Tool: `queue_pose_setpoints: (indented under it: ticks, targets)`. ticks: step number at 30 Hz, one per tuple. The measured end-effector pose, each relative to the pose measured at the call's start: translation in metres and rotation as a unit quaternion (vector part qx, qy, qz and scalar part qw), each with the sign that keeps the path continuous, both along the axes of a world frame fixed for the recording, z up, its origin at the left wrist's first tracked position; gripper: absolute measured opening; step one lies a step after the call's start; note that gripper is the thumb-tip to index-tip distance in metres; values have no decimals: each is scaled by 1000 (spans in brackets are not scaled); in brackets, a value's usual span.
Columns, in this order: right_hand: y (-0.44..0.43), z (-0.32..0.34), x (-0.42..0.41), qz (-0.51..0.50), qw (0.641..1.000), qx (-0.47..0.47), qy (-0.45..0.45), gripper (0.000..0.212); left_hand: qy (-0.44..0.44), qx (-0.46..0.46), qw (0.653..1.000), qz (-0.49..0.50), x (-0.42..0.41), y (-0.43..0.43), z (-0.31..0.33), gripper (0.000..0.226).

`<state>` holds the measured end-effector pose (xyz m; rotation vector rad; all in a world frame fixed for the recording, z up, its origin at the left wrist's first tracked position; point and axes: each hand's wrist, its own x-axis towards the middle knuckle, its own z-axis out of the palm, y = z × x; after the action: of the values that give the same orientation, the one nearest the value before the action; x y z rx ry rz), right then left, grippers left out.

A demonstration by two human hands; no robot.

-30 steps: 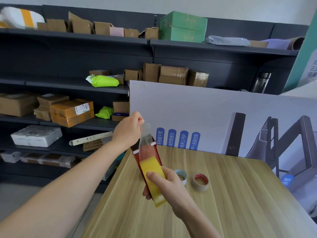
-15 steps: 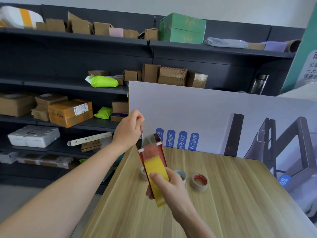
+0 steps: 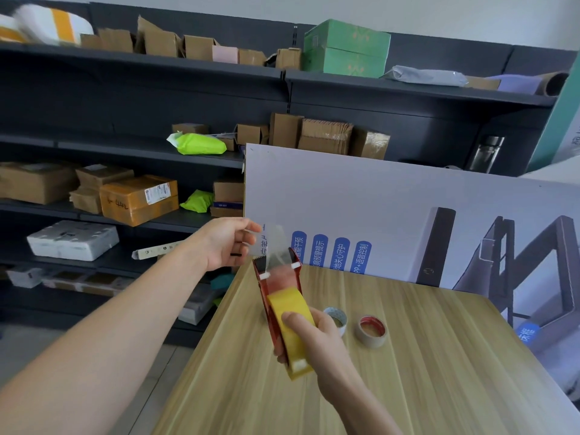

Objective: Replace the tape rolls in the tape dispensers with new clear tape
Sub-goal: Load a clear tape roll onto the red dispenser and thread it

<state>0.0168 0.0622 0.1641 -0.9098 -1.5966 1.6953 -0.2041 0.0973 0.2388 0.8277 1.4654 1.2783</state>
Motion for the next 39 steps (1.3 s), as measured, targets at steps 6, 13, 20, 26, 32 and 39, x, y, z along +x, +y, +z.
queue_pose_setpoints:
  ticks: [6,13,20,26,32,39]
  targets:
    - [-1,0,-2,6,1000,6,-8,47,139,-36,988,-54,5,-12,4,79]
    - [-5,1,-5,9,1000,4,-15,48,205,20,977,-61,8,-17,12,14]
    - [-5,2,-4,6,1000,8,-22,53,203,51,963,-173,5,-33,34,29]
    - [-4,4,-9,5,1000,8,-19,49,197,146,960,-135,5,-36,25,7]
    - [-4,4,-12,1,1000,6,-15,48,116,152,964,-185,-10,-41,19,36]
    - [-5,1,-13,2,1000,6,-24,48,252,92,938,-219,-22,-47,26,27]
